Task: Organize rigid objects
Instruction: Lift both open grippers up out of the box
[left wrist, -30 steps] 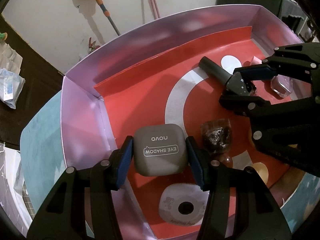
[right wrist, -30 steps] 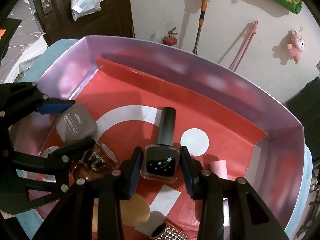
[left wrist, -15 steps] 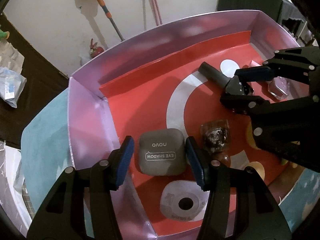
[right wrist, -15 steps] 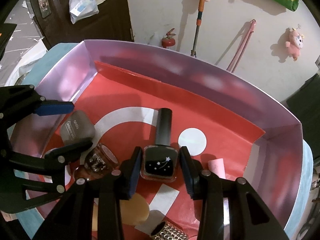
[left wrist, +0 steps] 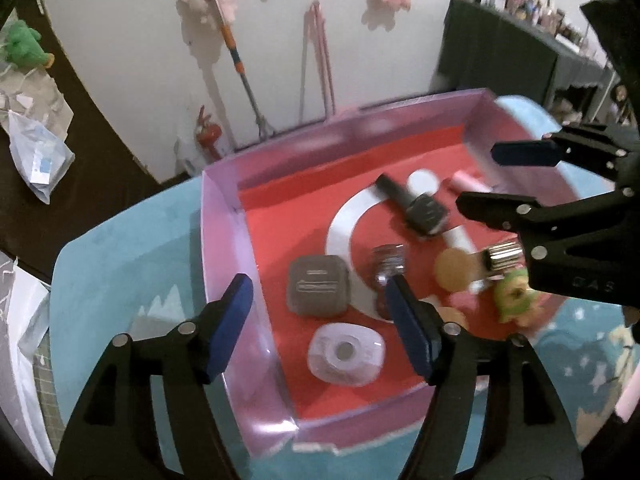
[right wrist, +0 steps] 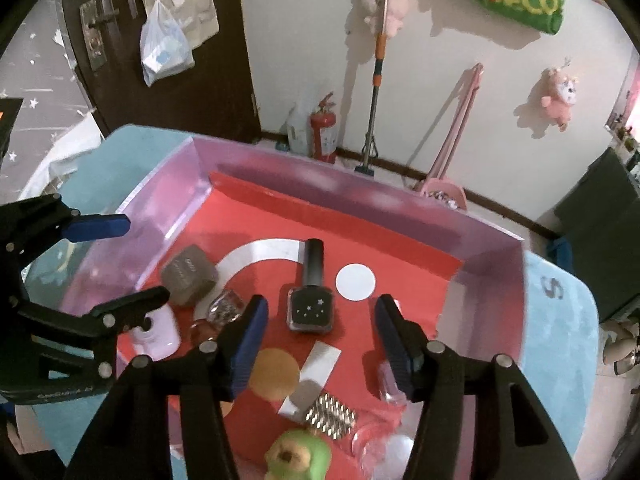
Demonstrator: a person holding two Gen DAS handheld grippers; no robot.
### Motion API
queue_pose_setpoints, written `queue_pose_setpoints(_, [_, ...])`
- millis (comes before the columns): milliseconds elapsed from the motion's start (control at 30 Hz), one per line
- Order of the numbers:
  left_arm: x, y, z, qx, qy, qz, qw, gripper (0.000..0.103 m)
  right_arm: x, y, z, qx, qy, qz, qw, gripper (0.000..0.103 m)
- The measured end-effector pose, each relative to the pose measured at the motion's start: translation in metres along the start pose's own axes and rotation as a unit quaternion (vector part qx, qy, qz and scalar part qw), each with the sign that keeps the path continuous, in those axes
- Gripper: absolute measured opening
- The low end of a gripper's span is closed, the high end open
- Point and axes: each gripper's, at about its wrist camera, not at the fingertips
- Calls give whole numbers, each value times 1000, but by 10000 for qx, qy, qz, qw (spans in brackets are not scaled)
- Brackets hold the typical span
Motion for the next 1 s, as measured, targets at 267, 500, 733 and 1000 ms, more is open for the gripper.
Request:
queue_pose_setpoints(267, [7, 66, -26, -853, 510, -568, 9934, 83, 7, 74, -27, -685, -179, -312, 9970, 77])
queue_pose_setpoints(500, [11, 97, -61, -1505, 851, -777, 9819, 94, 25, 124, -68, -1236, -240, -726, 9894, 95])
queue_pose_setpoints(733, [6, 93, -85, -1857, 970, -648, 9756, 94, 38, 134, -103, -1616, -403, -869, 9822, 102])
queue_pose_setpoints(1000, [1, 59, -92, -1941, 1134, -541, 9729, 94, 37, 96, -121, -1797, -568, -1115, 9757, 103])
Point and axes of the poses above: each gripper's, at about its wrist camera, not at the fingertips, and y roughly against the way its jaws point, x to its left, z to its top, and after that the axes turned 11 degrees about y, right-handed
